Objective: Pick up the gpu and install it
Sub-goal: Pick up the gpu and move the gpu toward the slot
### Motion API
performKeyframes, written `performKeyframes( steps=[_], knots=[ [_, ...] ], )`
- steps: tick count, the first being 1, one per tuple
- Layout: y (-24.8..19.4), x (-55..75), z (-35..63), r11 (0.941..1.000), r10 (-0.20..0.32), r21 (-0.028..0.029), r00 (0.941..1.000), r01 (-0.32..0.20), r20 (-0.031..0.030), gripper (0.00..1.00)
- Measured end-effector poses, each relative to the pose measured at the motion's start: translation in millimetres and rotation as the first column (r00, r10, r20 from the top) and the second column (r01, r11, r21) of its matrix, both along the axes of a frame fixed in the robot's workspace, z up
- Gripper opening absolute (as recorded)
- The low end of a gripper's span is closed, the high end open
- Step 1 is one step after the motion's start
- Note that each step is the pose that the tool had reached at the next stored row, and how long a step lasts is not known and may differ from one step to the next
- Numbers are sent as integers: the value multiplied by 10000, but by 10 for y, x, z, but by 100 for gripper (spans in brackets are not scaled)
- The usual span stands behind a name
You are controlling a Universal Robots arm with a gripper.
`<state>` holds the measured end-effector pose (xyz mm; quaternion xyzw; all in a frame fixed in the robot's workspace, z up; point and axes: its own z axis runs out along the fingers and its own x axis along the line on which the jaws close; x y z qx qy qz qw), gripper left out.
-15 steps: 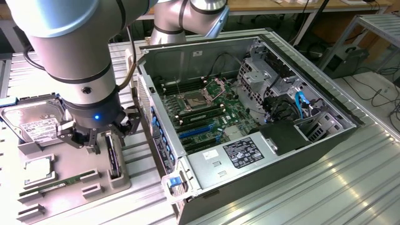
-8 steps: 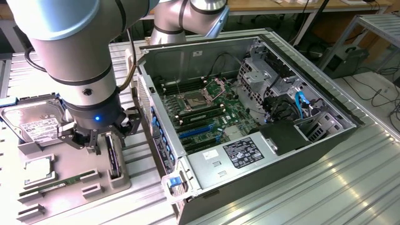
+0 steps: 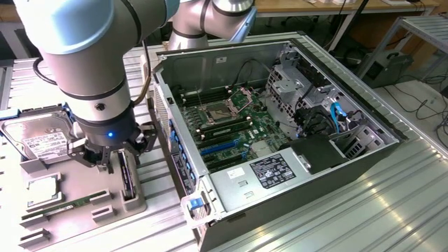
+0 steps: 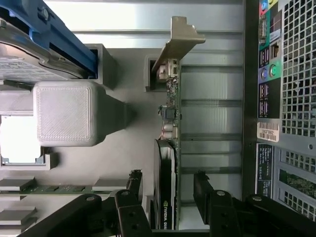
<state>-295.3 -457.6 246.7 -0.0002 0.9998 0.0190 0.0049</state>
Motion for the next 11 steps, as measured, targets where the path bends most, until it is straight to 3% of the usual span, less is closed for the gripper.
performKeyframes(
  steps=[6, 11],
  knots=[
    [46, 0, -115, 10000, -47, 0, 9999, 47, -118, 54],
    [46, -1, -156, 10000, -69, -1, 9999, 69, -131, 54]
  ],
)
